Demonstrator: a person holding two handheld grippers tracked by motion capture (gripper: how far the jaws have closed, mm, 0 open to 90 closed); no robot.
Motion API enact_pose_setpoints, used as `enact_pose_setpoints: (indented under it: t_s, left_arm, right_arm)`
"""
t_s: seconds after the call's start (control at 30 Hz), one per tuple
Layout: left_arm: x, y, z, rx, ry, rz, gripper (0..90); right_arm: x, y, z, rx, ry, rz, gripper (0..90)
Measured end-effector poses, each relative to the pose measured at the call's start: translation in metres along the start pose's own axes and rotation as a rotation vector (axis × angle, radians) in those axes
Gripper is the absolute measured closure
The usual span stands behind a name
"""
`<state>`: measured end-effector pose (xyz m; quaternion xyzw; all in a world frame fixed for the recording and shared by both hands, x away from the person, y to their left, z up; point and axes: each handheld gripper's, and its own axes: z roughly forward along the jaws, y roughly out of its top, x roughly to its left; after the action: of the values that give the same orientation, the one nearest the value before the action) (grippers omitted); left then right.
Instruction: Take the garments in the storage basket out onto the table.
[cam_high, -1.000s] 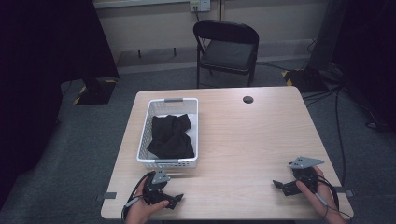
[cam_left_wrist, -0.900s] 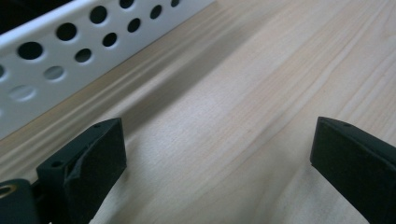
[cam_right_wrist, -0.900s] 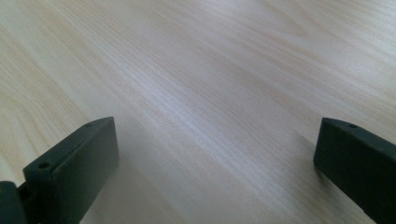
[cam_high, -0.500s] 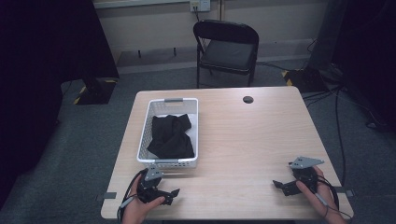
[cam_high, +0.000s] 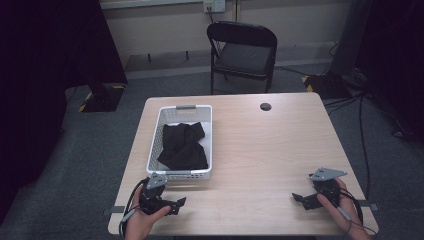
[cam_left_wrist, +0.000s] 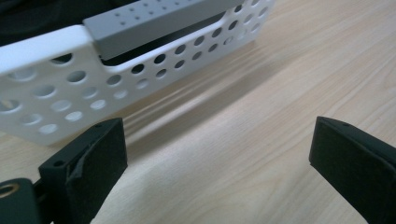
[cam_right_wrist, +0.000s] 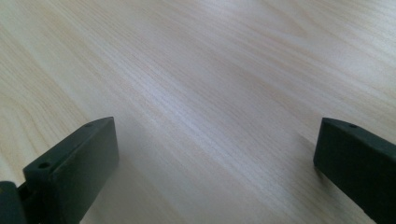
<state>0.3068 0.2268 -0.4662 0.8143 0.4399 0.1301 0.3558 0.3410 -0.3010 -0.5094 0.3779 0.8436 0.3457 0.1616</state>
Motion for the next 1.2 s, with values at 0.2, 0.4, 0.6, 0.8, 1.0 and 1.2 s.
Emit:
enact_pose_setpoints:
  t_s: [0.2, 0.4, 0.6, 0.8, 1.0, 1.2]
  left_arm:
    - [0.003, 0.002, -0.006, -0.005, 0.007, -0.007, 3.5]
    - [0.006, 0.007, -0.012, -0.006, 0.022, -0.021, 3.5]
    - [0.008, 0.014, -0.017, -0.005, 0.035, -0.022, 3.5]
    - [0.01, 0.022, -0.025, -0.01, 0.048, -0.025, 3.5]
    - [0.013, 0.03, -0.034, -0.034, 0.064, -0.024, 3.5]
    - [0.017, 0.041, -0.035, -0.05, 0.077, -0.029, 3.5]
  right_arm:
    - [0.0, 0.0, 0.0, 0.0, 0.0, 0.0, 0.0]
    - [0.0, 0.0, 0.0, 0.001, 0.0, 0.0, 0.0]
    - [0.0, 0.0, 0.0, 0.001, 0.0, 0.0, 0.0]
    - [0.0, 0.0, 0.0, 0.0, 0.0, 0.0, 0.0]
    - [0.0, 0.0, 0.0, 0.0, 0.0, 0.0, 0.0]
    - [0.0, 0.0, 0.0, 0.0, 0.0, 0.0, 0.0]
